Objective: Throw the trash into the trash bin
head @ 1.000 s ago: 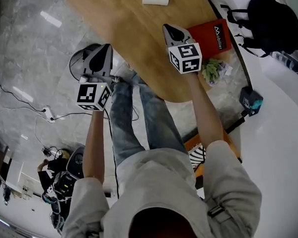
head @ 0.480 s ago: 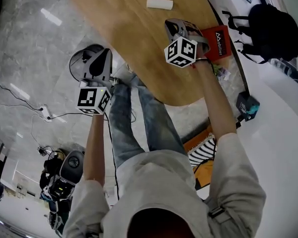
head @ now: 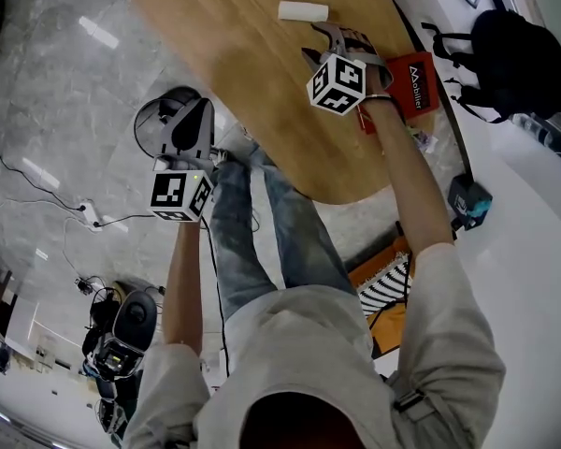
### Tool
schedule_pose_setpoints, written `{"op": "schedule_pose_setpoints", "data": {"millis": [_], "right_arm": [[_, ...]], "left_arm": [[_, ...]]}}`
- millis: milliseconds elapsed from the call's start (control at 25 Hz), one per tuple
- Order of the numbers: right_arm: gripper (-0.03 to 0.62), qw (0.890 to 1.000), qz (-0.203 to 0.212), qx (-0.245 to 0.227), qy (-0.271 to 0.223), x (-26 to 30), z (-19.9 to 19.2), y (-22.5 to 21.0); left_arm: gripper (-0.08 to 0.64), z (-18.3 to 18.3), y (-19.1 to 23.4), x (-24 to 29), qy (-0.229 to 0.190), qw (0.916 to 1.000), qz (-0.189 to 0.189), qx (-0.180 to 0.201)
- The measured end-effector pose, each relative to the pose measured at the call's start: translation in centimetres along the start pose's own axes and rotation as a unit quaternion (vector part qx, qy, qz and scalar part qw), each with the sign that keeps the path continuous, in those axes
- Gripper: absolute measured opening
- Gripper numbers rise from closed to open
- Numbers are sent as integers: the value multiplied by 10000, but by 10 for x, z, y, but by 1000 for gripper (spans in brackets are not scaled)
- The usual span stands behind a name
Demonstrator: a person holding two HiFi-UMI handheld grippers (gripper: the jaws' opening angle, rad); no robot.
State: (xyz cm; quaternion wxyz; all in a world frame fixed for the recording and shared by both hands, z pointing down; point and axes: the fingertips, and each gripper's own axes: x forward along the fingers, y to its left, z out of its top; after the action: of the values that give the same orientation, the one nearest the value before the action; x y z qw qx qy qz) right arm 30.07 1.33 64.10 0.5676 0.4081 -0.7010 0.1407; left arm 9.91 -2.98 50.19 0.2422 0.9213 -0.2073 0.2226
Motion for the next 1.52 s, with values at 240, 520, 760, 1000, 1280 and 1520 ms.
{"op": "schedule_pose_setpoints", "data": {"millis": [240, 520, 760, 1000, 1280, 1520], "right_arm": [[262, 9998, 107, -28, 151, 27, -4, -31], [262, 9979, 485, -148, 413, 51, -10, -47], [228, 9953, 833, -105, 480, 57, -12, -44], [178, 9961, 784, -86, 391, 54, -11, -41], [170, 9981, 438, 424, 40, 32, 3, -38], [160, 9872, 183, 1515, -459, -4, 16, -6]], "left_arm": [[18, 1, 0, 15, 115, 9999, -10, -1], [18, 3, -4, 27, 201, 9998, -65, 2], [18, 6, -3, 32, 240, 9997, -67, 42], [18, 7, -1, 33, 251, 9997, -67, 49], [18, 7, -2, 26, 204, 9997, -82, 41], [18, 10, 1, 17, 105, 9999, -52, 27]]}}
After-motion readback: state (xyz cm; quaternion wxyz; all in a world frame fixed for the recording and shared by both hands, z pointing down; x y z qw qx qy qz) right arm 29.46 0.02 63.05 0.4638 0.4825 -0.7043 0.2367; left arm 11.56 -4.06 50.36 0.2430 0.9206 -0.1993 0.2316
